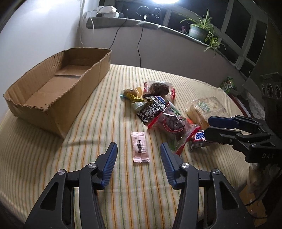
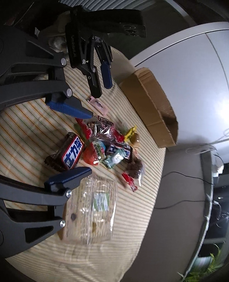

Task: Organize snacks
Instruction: 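Lower the left tool to the pink packet while the right tool reaches the Snickers bar, then grasp the pink packet with the left tool while the right tool grasps the Snickers bar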

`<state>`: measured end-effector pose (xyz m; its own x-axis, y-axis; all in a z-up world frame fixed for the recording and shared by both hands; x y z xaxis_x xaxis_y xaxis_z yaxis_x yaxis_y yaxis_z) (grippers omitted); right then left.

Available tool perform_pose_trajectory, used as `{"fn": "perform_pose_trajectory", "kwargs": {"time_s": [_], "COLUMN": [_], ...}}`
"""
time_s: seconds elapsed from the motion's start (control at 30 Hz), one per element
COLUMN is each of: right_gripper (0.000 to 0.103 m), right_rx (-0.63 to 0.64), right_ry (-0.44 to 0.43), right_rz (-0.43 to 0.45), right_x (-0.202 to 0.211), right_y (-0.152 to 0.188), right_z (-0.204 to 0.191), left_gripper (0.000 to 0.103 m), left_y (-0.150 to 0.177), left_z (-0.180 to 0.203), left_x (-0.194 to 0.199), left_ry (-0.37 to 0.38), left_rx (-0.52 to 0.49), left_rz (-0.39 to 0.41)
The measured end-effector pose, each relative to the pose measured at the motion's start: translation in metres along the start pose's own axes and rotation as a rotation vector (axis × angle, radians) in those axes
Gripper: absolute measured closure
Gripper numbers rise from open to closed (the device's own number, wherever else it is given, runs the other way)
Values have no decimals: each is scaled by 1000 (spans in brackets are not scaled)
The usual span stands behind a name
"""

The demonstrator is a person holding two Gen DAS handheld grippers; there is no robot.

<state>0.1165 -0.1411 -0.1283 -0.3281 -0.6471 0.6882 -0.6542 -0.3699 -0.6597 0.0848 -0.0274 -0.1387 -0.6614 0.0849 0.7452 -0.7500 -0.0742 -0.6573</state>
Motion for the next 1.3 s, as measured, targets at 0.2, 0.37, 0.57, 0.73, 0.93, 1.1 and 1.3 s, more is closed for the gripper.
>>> {"fn": "perform_pose_trajectory", "kwargs": {"time_s": [0.2,0.37,0.57,0.73,0.93,1.1,1.3], "right_gripper": [46,47,56,59,63,73,73], "right_rx": [-30,-21,-15,-26,-27,-14,-47], "right_ry": [-12,-4,38,52,93,136,130], "right_rz": [-59,-97,-115,-137,-164,-161,-142], "right_x": [-8,-11,-9,-6,-13,-17,-10], "right_y": [12,24,31,40,49,45,41], "right_z": [3,-1,1,2,4,6,6], "left_gripper": [54,54,56,67,81,85,85], "left_y": [3,4,1,-2,-3,-3,-2], "left_z": [1,4,5,7,5,2,-3], "left_x": [-9,-15,-22,-26,-27,-25,-18], "left_ry": [-5,-20,-39,-61,-74,-65,-51], "left_rx": [-22,-48,-75,-108,-113,-102,-82], "left_rz": [-16,-23,-20,-10,2,7,15]}}
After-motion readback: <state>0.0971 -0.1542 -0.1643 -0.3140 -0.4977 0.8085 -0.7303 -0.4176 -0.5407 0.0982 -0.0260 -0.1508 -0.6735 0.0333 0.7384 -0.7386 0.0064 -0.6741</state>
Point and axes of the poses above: each gripper's, at about its wrist camera, not at the fingertips, and x roughly against the way its jaws point, z to its right, y to its underside, the point moved 9 cm from there along -x, roughly the way its jaws point, and after that the axes turned 8 degrees about -y, right-handed, at the moved point
